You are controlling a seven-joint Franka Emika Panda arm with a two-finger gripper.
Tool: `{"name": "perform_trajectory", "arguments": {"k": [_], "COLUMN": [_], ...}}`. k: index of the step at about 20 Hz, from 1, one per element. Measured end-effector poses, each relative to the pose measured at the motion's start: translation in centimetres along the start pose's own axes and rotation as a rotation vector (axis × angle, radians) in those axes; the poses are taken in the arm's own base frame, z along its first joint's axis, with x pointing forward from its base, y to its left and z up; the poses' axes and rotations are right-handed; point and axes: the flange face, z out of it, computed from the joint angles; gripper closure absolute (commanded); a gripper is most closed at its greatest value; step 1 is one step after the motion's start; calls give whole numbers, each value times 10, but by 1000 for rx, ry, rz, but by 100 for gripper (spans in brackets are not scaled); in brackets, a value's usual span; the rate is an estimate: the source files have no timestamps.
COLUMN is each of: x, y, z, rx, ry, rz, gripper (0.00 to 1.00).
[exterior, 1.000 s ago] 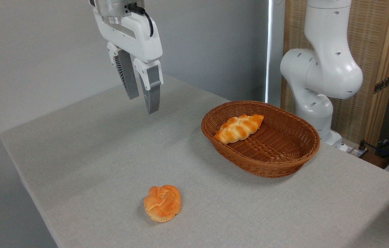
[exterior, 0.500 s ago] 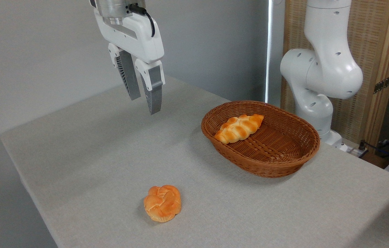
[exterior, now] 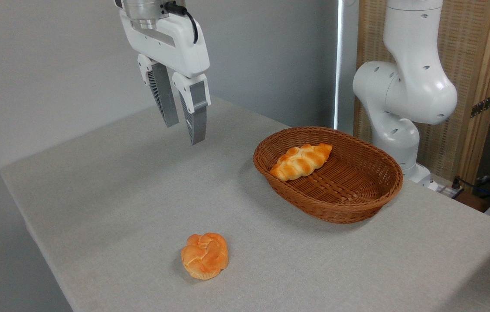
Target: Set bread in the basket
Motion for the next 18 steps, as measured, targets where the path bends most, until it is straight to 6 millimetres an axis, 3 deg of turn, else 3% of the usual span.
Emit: {"name": "perform_trajectory", "arguments": {"k": [18], "x": [-8], "y": [-9], "z": [-3], "rx": [2], "ry": [6], "rz": [-21], "gripper": [0]}}
